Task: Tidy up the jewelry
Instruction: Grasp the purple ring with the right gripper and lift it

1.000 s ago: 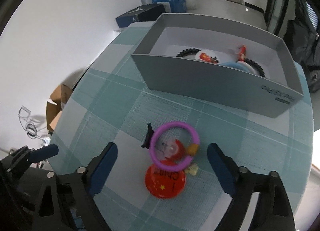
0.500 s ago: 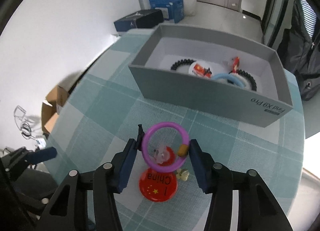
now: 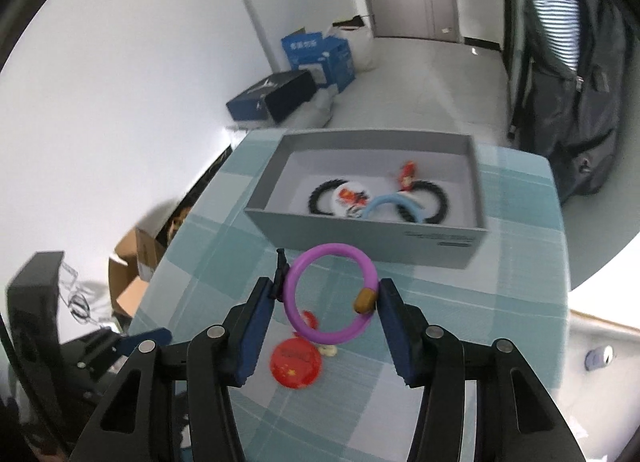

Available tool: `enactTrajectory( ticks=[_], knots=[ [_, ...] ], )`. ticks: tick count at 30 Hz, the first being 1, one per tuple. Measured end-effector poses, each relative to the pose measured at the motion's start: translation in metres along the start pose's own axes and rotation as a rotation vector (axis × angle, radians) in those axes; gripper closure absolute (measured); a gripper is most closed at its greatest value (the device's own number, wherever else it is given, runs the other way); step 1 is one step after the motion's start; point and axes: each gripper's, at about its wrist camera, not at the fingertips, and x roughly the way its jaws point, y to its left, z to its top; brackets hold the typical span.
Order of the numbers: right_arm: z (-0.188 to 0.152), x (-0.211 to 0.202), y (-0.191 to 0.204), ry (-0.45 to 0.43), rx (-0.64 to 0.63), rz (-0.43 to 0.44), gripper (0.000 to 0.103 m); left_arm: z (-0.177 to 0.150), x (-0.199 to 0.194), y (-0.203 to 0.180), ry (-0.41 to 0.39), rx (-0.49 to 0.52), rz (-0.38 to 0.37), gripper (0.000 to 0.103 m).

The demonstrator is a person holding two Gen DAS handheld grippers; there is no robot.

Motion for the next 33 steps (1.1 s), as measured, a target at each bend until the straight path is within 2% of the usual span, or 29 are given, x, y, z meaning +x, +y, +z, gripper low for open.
enactTrajectory(
  ticks=[10,15,19,24,28,33],
  knots=[
    [-0.001,-0.026,-0.027,-0.049,0.067,0.004,0.051,0.006,0.005,-0.033,-0.007,0.056,0.003,0.019],
    [-0.006,-0.038,-0.05,-0.06,0.106,0.004,0.051,0.008,0.015,-0.049,-0.017,0.127,0.078,0.019],
    [-0.009,-0.045,-0.064,-0.063,0.135,0.008,0.051,0.004,0.024,-0.053,0.001,0.161,0.108,0.019],
    [-0.011,-0.051,-0.072,-0.061,0.154,0.024,0.051,0.0,0.035,-0.055,0.013,0.21,0.188,0.019],
    [-0.01,-0.057,-0.072,-0.069,0.161,0.046,0.051,0.0,0.034,-0.056,0.003,0.228,0.194,0.019],
    [-0.01,-0.058,-0.073,-0.07,0.156,0.054,0.051,0.001,0.033,-0.061,0.01,0.244,0.174,0.031]
  ],
)
